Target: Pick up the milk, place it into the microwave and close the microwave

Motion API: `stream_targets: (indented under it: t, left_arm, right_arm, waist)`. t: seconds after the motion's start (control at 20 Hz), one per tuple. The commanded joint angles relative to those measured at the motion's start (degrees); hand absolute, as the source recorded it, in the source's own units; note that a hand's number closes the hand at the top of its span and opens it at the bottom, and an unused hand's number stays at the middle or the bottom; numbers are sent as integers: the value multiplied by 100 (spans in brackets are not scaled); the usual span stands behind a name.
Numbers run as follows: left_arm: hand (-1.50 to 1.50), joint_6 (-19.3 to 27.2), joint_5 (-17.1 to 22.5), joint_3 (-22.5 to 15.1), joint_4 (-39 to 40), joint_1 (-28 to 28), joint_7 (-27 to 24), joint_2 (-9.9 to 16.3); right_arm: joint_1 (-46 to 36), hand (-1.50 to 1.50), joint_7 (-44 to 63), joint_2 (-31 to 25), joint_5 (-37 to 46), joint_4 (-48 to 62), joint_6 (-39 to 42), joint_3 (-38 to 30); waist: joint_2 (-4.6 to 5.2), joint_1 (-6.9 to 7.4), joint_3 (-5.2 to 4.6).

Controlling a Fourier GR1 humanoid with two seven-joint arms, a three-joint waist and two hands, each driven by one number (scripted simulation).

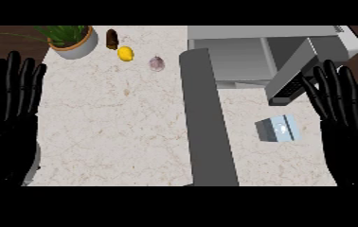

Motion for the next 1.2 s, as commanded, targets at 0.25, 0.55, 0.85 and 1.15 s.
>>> stream_targets:
  t: [0.25,0.55,0.85,1.15]
  left_arm:
    - [-150,44,-98,-294,224,434,-111,-290]
    - [-150,621,1110,-1074,351,1668,-781,-494]
    - [-150,325,1200,-1055,261,2238,-1165,-498]
    - [-150,94,1092,-1592,36,3233,-1787,-399]
  right_arm:
    - [1785,-150,-824,-193,102,-1712,391,21]
    - [2055,-150,-843,-129,-177,-1063,687,36]
    - [2988,-150,-1823,-21,-254,-713,1048,-214]
    - [2840,-150,-2467,195,28,303,1082,-206]
  waist:
    - [-69,-56,-190]
    - [-55,43,-193]
    - [-55,35,-191]
    - [-56,79,-189]
